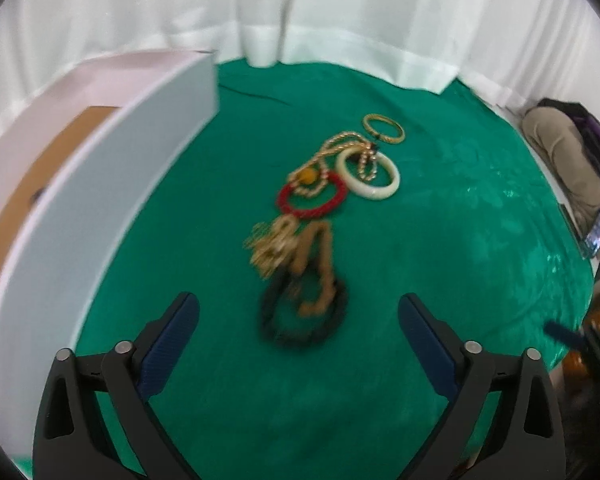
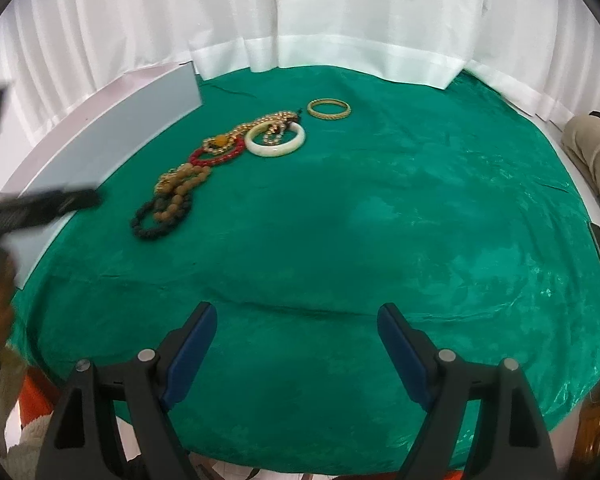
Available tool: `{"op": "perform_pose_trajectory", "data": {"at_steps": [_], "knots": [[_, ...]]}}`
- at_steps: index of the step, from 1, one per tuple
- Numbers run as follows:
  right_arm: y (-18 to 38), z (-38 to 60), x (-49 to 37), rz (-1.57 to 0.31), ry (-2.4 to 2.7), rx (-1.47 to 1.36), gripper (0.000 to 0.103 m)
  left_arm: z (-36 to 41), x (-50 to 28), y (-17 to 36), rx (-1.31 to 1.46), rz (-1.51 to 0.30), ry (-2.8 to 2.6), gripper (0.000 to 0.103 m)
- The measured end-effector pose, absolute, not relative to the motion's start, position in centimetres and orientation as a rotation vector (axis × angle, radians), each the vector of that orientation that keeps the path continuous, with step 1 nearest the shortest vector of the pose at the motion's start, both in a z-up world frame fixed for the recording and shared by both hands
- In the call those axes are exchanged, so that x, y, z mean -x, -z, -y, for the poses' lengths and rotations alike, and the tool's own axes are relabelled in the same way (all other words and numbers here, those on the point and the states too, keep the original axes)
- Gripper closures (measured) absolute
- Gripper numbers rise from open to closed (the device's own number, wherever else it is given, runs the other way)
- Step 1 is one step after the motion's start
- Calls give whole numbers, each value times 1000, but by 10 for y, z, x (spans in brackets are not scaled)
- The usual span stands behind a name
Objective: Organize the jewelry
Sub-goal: 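Grasp the brown wooden bead bracelet with the left gripper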
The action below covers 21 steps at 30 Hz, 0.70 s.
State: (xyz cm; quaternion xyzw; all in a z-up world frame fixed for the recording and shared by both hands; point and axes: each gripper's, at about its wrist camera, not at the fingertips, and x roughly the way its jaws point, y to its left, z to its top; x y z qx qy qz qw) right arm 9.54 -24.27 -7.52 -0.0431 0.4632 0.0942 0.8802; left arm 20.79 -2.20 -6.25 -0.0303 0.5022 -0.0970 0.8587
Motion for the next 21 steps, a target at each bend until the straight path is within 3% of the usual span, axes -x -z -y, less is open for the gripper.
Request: {"op": "perform_pose_trajectory", "data": {"at_steps": [2,5,9,10,11,21], "knots": [[74,243,-92,-962,-201,88,19,32,-229,76,53,-1103,200,25],[76,244,-88,-964,-207,87,19,46,-252,99,-1,-1164,168,29],[81,246,-85,-978,-215,80,19,52,-258,112,-51,-1180,119,83],[82,247,-84,-980,-215,79,19,48,-257,108,-18,-1181,140,84],[83,247,-84,-981,-215,78,19,44,-254,103,29,-1178,169,93],[80,249,-83,-972,-215,51,19,-16,-210,27,200,-1048,252,94]]}}
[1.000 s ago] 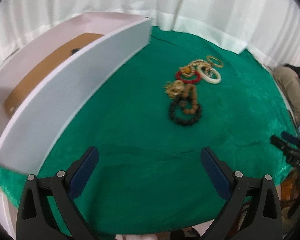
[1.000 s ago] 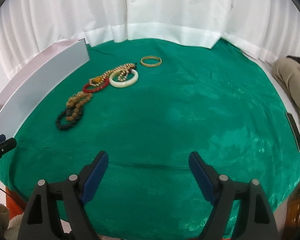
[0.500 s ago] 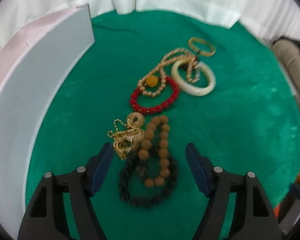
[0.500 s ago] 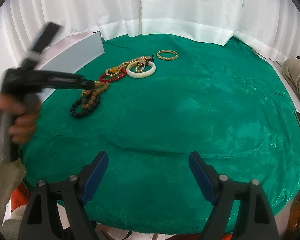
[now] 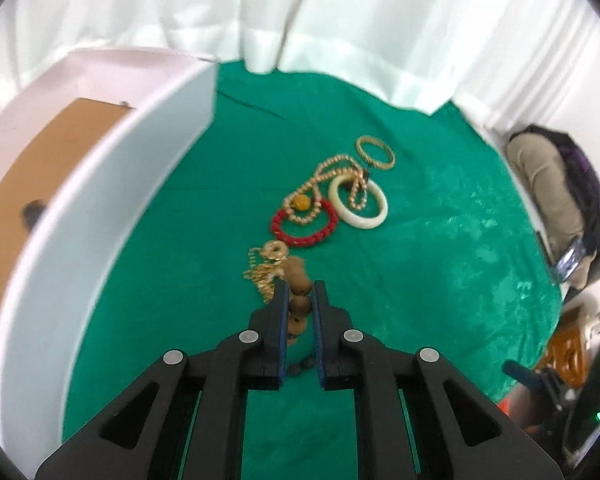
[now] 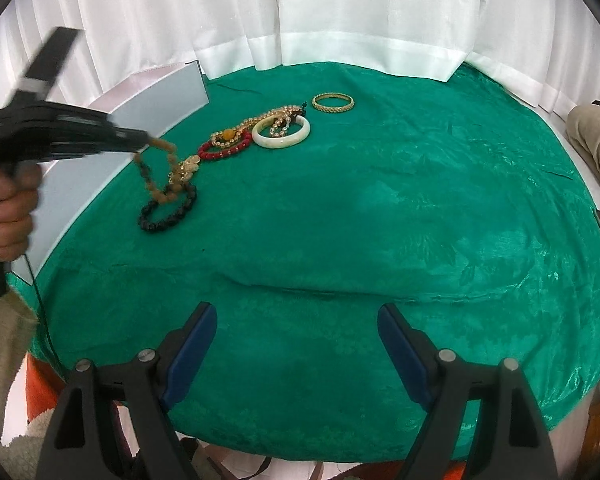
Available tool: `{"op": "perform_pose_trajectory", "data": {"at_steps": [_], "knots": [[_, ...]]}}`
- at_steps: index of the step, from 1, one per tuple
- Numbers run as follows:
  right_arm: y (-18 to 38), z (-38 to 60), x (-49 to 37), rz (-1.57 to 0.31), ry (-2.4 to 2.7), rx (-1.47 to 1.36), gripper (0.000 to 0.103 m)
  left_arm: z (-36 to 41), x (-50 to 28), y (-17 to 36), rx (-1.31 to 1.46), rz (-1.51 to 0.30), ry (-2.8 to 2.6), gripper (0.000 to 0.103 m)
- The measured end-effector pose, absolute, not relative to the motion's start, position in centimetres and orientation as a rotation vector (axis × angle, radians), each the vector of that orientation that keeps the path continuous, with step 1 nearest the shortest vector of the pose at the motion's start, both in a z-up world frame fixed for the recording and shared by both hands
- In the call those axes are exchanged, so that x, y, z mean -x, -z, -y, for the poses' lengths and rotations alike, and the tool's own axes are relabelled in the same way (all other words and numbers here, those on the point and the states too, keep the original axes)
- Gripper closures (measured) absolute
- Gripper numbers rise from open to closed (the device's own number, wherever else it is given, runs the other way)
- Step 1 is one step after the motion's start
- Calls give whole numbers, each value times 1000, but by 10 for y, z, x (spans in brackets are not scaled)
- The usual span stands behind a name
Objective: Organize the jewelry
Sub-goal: 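Grasp the brown wooden bead bracelet with the left gripper, then lift the brown bead bracelet and hold it with the left gripper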
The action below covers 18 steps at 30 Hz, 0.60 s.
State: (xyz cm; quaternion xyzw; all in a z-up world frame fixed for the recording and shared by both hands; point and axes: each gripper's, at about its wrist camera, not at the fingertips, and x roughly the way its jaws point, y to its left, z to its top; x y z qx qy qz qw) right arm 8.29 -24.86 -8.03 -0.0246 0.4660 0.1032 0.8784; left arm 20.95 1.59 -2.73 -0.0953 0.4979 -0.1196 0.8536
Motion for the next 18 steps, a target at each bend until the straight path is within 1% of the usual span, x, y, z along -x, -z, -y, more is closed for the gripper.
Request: {"op": "perform_pose_trajectory", "data": {"at_steps": [4,12,18], "knots": [[80,245,-82,-972,-230,53,19,-45,-191,18,239,-1010,218,94],[82,225,-85,-1000,-294,61,19,-96,-147,23,270,-971,102,94],[80,201,-84,-1011,-381,70,19,-108,-131,31,279,-970,66,94]]}}
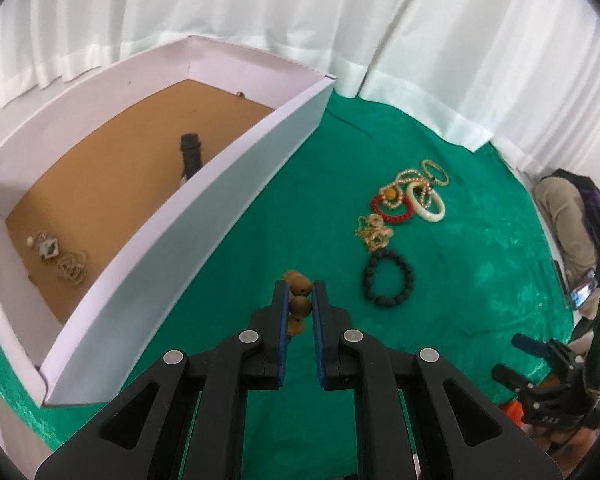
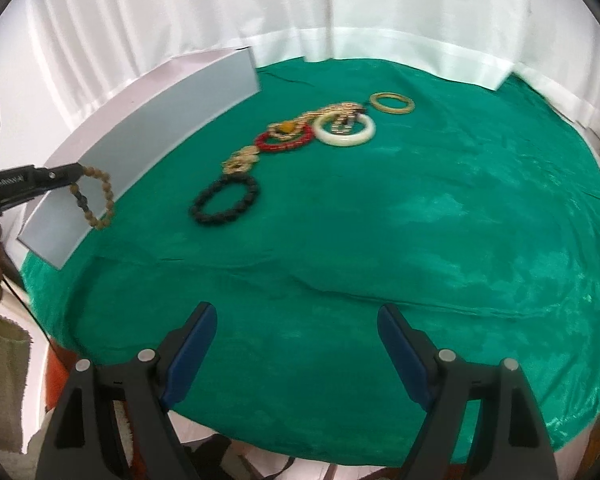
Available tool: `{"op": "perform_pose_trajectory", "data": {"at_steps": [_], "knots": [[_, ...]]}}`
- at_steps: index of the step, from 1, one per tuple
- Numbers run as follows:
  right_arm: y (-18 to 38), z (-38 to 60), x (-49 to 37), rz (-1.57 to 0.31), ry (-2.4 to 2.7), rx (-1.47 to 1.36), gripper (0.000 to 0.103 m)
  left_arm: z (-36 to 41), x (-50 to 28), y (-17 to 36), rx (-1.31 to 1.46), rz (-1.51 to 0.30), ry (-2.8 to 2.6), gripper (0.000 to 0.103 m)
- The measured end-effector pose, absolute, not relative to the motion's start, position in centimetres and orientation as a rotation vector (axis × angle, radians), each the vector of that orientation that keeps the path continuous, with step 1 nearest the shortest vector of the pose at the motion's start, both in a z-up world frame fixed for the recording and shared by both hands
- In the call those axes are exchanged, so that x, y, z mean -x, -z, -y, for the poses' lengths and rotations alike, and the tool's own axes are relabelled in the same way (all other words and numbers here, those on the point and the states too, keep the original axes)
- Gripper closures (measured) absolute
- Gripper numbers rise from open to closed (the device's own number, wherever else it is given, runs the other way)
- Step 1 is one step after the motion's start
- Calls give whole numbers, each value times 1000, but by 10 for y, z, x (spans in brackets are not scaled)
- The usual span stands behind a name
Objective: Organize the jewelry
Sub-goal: 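Lift the brown bead bracelet and hold it with the left gripper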
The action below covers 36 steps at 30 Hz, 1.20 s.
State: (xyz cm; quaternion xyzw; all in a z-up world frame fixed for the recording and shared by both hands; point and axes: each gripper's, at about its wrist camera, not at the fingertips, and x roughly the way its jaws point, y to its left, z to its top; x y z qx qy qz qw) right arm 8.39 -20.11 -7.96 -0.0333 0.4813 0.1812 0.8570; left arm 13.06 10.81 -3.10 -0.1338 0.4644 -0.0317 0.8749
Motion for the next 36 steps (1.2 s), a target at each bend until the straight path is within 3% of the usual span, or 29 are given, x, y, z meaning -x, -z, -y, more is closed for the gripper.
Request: {"op": "perform_pose_trajectory", "data": {"at_steps": [36], "knots": [[91,153,-80,-1069,-511,105,19,-108,-123,42,282,-976,51,94]]}}
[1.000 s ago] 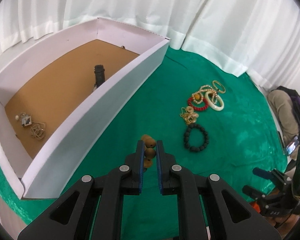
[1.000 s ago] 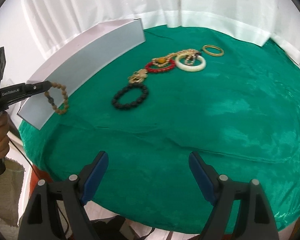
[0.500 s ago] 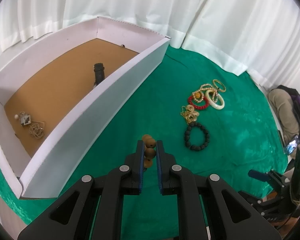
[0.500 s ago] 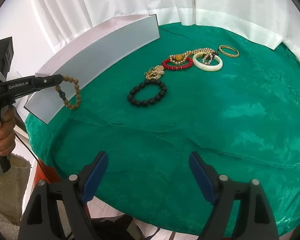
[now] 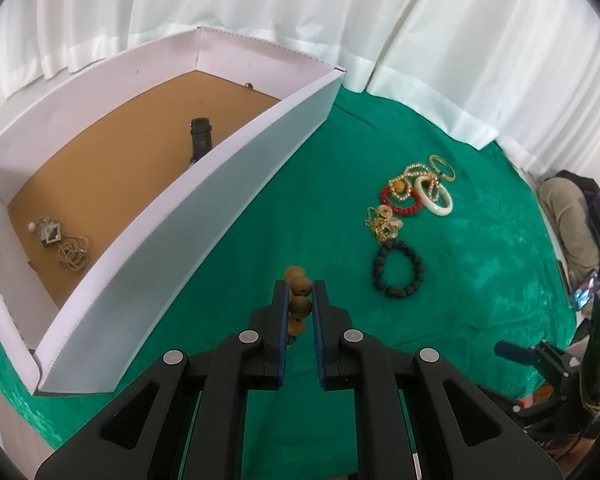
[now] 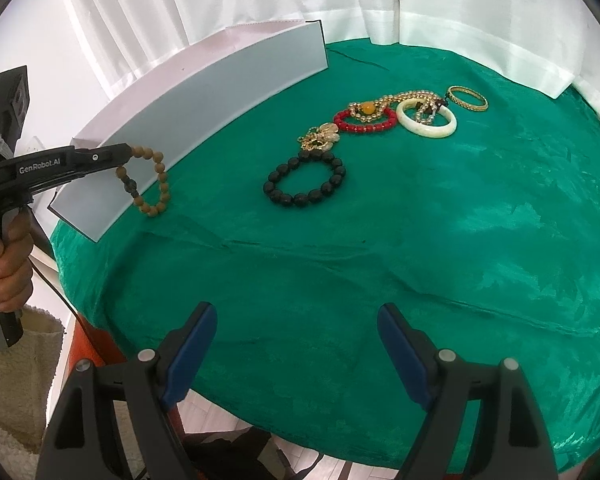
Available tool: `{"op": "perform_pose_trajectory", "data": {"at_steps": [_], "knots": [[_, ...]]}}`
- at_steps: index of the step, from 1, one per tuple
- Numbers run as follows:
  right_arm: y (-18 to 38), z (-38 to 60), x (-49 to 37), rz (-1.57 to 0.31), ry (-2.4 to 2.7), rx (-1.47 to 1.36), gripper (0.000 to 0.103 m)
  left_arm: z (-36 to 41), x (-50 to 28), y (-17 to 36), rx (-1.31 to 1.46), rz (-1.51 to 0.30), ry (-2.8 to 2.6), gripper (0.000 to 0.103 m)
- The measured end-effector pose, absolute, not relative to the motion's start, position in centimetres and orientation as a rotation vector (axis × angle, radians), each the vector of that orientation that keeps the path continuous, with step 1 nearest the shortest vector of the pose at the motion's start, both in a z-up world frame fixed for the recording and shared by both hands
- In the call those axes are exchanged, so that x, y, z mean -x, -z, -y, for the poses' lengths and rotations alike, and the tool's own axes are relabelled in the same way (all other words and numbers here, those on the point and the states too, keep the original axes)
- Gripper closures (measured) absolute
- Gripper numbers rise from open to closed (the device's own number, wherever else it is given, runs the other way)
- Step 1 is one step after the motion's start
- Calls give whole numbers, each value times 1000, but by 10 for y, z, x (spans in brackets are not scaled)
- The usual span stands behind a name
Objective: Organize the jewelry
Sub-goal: 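Lift the brown bead bracelet and hold it with the left gripper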
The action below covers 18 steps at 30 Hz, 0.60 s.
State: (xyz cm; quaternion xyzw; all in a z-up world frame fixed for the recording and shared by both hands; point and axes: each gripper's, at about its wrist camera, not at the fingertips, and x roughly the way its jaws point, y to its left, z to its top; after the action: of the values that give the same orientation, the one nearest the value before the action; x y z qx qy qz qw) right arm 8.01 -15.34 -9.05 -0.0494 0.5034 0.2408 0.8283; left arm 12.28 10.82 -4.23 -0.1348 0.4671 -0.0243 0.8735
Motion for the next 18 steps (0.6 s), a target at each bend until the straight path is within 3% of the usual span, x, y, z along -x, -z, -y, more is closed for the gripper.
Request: {"op": "perform_pose_trajectory", "data": {"at_steps": [18], "knots": [[82,153,-134,-1097,-558,34,19,-111,-124,39,283,-982,51,94]]}}
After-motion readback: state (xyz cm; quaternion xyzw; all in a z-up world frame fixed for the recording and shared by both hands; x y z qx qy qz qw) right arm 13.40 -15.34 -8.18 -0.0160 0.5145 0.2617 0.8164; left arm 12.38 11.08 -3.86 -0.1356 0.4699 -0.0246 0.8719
